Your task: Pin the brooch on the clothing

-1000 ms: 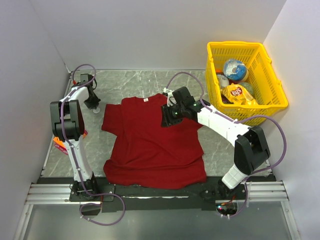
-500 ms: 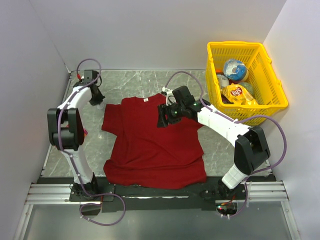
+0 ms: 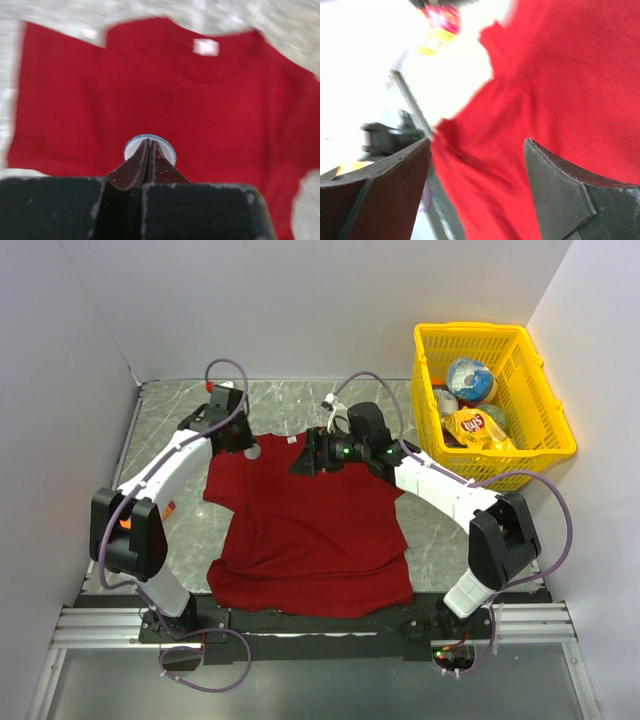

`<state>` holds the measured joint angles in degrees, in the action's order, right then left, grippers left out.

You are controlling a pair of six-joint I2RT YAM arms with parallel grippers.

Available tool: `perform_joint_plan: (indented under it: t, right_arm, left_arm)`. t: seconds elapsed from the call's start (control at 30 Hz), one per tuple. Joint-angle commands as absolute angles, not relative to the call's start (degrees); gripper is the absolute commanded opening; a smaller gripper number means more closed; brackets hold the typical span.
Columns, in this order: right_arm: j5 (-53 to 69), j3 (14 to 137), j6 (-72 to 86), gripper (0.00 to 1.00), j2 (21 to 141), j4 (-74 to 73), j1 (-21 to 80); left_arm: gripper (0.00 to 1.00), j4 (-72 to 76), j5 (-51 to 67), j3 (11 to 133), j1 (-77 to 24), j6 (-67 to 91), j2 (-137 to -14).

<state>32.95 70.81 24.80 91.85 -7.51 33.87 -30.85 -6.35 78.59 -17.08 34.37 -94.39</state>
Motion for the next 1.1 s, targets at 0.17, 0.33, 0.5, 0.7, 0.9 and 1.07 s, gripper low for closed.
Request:
perform_joint_plan:
  t: [0.17, 0.33, 0.5, 0.7, 0.9, 1.07]
  right_arm:
    - [37.53, 76.36, 37.45, 0.73, 97.99, 4.49, 33.49]
    - [35.07, 80.41, 35.07, 0.72, 100.02, -1.65, 33.40]
    - [33.58, 80.60, 35.42, 0.69, 100.90, -2.02, 33.13]
    - [35.16, 82.44, 35.59, 0.59, 103.45, -3.87, 32.00]
    - [36.30, 81.91, 36.30, 0.54, 103.89, -2.11, 31.11]
    - [37.52, 82.09, 37.53, 0.43, 105.03, -0.27, 30.50]
  left_arm:
    - [0.01, -28.30, -2.64, 80.77, -24.25, 37.44, -89.12]
    - [0.01, -27.78, -2.46, 81.83, -26.71, 37.53, -88.77]
    - [0.01, -28.92, -2.37, 83.23, -27.33, 37.27, -88.77]
    - [0.01, -29.27, -1.41, 83.15, -27.60, 37.27, -88.07]
    - [0.01, -29.44, 0.34, 83.15, -28.47, 37.35, -87.54]
    - [0.01, -29.71, 1.40, 83.50, -29.18, 37.35, -87.36]
